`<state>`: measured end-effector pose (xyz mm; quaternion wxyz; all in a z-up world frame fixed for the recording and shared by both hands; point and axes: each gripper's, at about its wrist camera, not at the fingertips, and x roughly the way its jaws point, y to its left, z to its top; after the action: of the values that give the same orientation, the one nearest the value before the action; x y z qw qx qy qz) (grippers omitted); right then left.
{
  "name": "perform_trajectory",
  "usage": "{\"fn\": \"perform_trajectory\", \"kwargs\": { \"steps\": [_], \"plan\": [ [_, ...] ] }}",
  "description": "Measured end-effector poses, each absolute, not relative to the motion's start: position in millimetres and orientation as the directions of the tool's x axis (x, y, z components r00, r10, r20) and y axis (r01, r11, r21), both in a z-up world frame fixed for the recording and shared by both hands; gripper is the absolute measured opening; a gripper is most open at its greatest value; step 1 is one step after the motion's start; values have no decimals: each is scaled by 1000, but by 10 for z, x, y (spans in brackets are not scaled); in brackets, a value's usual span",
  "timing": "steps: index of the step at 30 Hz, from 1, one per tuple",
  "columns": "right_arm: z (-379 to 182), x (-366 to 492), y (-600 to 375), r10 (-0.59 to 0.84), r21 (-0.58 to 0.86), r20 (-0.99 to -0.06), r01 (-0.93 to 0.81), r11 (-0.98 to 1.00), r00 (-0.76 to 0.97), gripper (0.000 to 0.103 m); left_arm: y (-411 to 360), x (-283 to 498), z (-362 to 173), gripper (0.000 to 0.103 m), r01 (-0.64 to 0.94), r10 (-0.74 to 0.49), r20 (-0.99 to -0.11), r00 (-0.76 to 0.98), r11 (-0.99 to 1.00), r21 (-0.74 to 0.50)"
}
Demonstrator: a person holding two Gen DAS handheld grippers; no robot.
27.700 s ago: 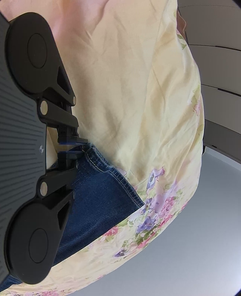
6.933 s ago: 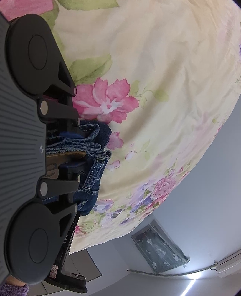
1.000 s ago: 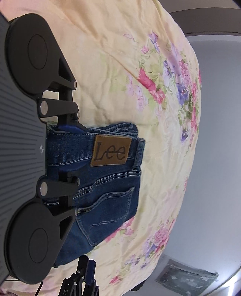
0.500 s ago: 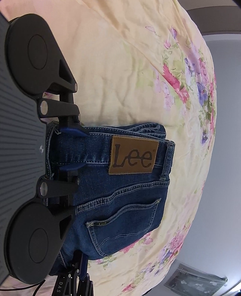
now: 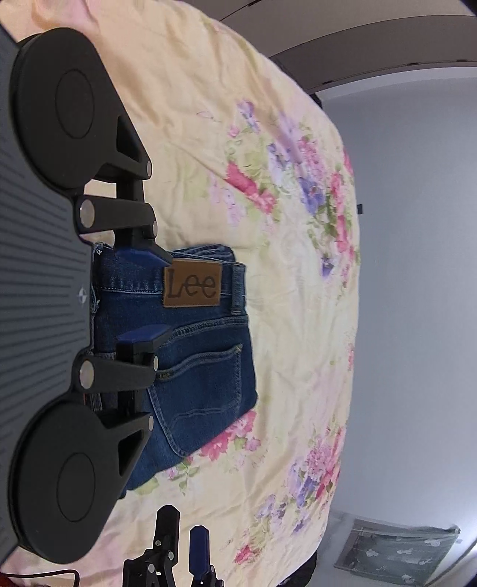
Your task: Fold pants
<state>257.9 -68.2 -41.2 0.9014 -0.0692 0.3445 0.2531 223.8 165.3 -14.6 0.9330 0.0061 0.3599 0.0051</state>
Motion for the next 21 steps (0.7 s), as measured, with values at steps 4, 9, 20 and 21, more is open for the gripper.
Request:
{"fn": "perform_trajectory", "kwargs": {
  "steps": [4,9,20,21],
  "plan": [
    [-66,2206,-849,438,76,-595,-496,865,674,62,1440,1907,196,56,17,11,-602,798,999,40],
    [235,1674,-1077,462,106,-525,-484,869,715,69,1190,1382,541,82,31,-14,-488,873,999,26],
    [166,756,-1274,400,126,-403,-383,915,823,81,804,707,381,101,-105,145,-490,860,988,109],
    [109,711,-1268,389,128,-412,-370,920,824,81,807,676,340,101,-129,161,-492,856,987,99]
  ]
}}
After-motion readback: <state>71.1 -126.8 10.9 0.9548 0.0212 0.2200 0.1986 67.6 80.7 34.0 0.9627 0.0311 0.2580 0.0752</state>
